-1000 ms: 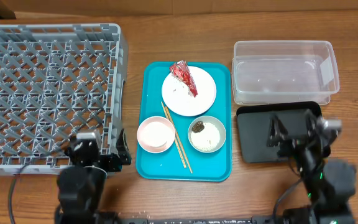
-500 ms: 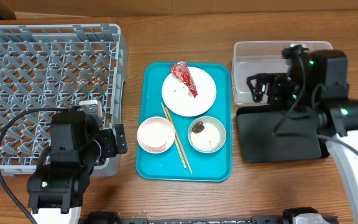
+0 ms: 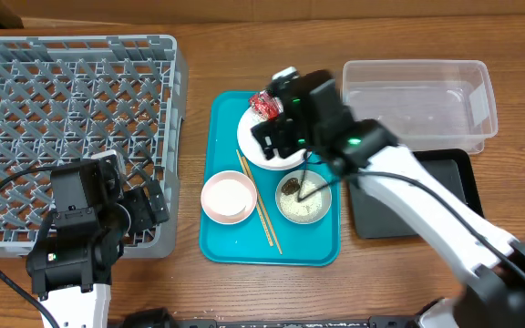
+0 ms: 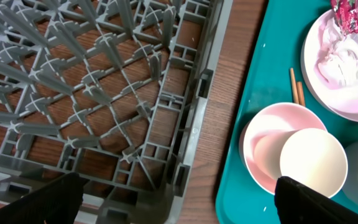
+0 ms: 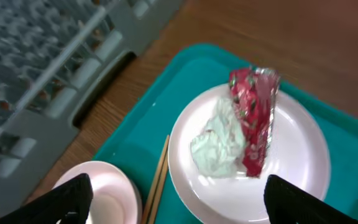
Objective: Sort waste into correct bins and load items into the dishwasher
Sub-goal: 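Grasp the red wrapper and tissue on the plate with the right gripper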
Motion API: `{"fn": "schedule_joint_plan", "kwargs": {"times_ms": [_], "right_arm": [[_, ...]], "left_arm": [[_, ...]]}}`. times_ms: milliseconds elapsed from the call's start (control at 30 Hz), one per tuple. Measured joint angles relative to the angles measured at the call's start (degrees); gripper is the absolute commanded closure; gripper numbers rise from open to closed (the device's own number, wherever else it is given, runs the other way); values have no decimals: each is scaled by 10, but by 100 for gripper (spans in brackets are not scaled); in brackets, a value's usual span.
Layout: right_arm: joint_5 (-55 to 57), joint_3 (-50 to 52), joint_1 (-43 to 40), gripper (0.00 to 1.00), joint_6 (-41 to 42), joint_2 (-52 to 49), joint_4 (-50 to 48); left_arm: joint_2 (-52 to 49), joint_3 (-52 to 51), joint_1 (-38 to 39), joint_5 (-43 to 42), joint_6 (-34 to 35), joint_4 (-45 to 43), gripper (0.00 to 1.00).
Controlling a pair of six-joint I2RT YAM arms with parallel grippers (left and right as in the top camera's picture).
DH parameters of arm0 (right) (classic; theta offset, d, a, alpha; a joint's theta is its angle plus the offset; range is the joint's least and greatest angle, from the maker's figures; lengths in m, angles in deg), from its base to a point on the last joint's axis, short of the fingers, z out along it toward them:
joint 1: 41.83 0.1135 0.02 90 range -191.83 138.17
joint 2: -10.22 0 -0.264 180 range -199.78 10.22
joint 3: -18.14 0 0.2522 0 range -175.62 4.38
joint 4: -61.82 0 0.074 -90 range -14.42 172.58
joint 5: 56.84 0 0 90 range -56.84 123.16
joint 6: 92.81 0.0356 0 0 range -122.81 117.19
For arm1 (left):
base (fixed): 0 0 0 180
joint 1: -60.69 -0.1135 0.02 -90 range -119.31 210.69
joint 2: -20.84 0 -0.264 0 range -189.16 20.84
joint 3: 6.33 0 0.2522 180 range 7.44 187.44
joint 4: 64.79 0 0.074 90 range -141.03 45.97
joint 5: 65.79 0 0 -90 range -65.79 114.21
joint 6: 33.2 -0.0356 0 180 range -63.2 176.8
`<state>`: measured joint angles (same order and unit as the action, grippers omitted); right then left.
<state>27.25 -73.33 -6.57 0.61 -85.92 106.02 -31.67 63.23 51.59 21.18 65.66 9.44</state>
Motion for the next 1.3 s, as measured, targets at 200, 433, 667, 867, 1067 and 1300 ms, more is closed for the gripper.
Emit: {"fn": "schedule_joint_plan", "kwargs": {"times_ms": [200,433,667,867,1067,1300], "right_arm": [[23,0,8,23,28,-135,-68],[26,0,8,53,54,-208,-89],[30,-1,8,96,72,-218,-87],[30,-2,7,96,71,-189,-24],[29,-46,-50,95,71,1,37],[40,-49,-218,58,74,26,125]], "left_arm": [[0,0,0,-2,0,2,0],[0,0,0,-2,0,2,0],[0,0,0,-4,0,3,0],[0,0,0,-4,0,4,0],[0,0,0,-4,0,4,0],[0,0,0,-4,0,4,0]]}}
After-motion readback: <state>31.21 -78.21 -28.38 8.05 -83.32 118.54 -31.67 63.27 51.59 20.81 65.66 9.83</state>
